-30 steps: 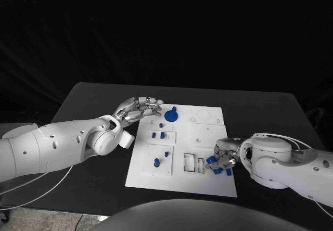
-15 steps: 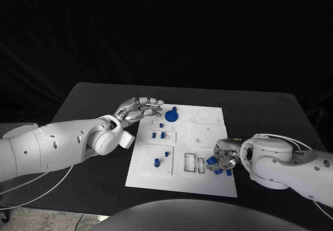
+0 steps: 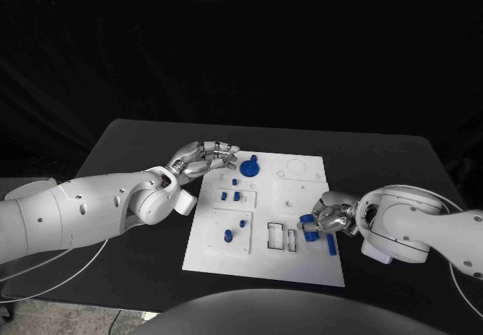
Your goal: Assemble the parts on the task board
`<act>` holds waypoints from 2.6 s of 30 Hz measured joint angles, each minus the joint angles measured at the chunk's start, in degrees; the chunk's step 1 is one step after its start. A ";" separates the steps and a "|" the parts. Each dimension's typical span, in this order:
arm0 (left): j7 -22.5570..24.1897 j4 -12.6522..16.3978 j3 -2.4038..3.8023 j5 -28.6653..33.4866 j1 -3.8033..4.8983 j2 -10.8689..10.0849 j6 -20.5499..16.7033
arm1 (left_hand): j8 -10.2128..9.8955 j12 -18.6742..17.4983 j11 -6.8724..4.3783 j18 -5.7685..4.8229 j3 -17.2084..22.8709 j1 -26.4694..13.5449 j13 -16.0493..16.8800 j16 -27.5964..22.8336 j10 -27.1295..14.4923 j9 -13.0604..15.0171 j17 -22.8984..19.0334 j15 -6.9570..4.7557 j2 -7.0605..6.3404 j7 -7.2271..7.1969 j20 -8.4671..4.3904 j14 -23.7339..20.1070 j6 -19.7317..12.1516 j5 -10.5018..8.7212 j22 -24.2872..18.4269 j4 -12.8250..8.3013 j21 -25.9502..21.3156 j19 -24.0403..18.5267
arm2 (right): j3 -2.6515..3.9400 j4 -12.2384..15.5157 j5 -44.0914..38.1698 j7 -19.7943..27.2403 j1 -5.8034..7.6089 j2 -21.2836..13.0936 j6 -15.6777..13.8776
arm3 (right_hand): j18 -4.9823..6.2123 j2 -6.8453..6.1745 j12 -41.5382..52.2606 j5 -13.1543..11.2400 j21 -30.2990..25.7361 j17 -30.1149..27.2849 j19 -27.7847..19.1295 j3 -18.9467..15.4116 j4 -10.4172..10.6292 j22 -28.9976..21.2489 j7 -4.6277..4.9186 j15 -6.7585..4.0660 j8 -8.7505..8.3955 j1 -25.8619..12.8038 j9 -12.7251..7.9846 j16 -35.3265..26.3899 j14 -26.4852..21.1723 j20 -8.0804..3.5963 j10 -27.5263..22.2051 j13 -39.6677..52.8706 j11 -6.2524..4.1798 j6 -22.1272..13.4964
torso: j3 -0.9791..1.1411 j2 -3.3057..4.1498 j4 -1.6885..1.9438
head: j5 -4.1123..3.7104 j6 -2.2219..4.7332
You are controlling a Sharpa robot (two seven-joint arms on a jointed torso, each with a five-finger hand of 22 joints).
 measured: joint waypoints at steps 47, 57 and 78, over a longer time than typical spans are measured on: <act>-0.79 -0.05 0.03 0.01 0.00 0.24 0.78 | 0.00 0.00 0.20 0.00 0.15 0.23 -0.08 0.00 -0.21 -0.05 -0.03 0.20 0.23 0.00 0.00 0.20 0.00 0.00 0.01 -0.16 0.00 0.00 | 0.04 -3.26 12.21 -1.23 -1.73 6.40 -0.24 | 0.00 1.35 0.00 -21.23 -4.45 0.03 -0.02 7.34 -5.33 0.02 1.60 1.24 -5.30 -7.44 0.17 -0.89 -0.02 0.87 -0.22 0.02 1.44 -1.34 | 0.05 0.06 -0.08 | 0.44 0.00; -0.90 -0.05 0.03 0.01 0.00 0.23 1.02 | 0.00 0.00 0.20 0.00 0.15 0.23 -0.08 0.00 -0.21 -0.05 -0.03 0.40 0.23 0.00 0.00 0.00 0.00 0.00 0.01 -0.15 0.00 0.00 | 0.14 -3.90 12.22 -1.40 -1.63 6.70 1.00 | 0.00 1.69 0.00 -29.67 -3.11 0.02 -0.01 5.13 -4.43 0.02 2.04 1.24 -4.81 -9.30 0.62 -0.44 -0.02 1.26 -0.23 0.02 1.84 -2.64 | 0.03 0.03 -0.02 | 0.80 0.00; -1.21 -0.08 0.03 0.01 0.01 0.27 1.38 | 0.00 0.00 0.41 -0.01 0.31 0.22 -0.13 0.00 0.00 -0.04 -0.02 0.40 0.23 0.00 0.00 0.00 0.00 0.27 0.01 -0.31 0.00 0.00 | 0.30 -4.19 12.19 -1.60 -1.45 7.08 2.01 | 0.00 1.86 0.00 -41.22 -3.11 0.01 -0.01 -0.63 -1.47 0.01 2.16 1.66 -4.87 -13.50 0.89 -0.45 -0.01 1.67 -0.02 0.01 2.04 -3.79 | 0.07 0.20 0.15 | 0.90 0.00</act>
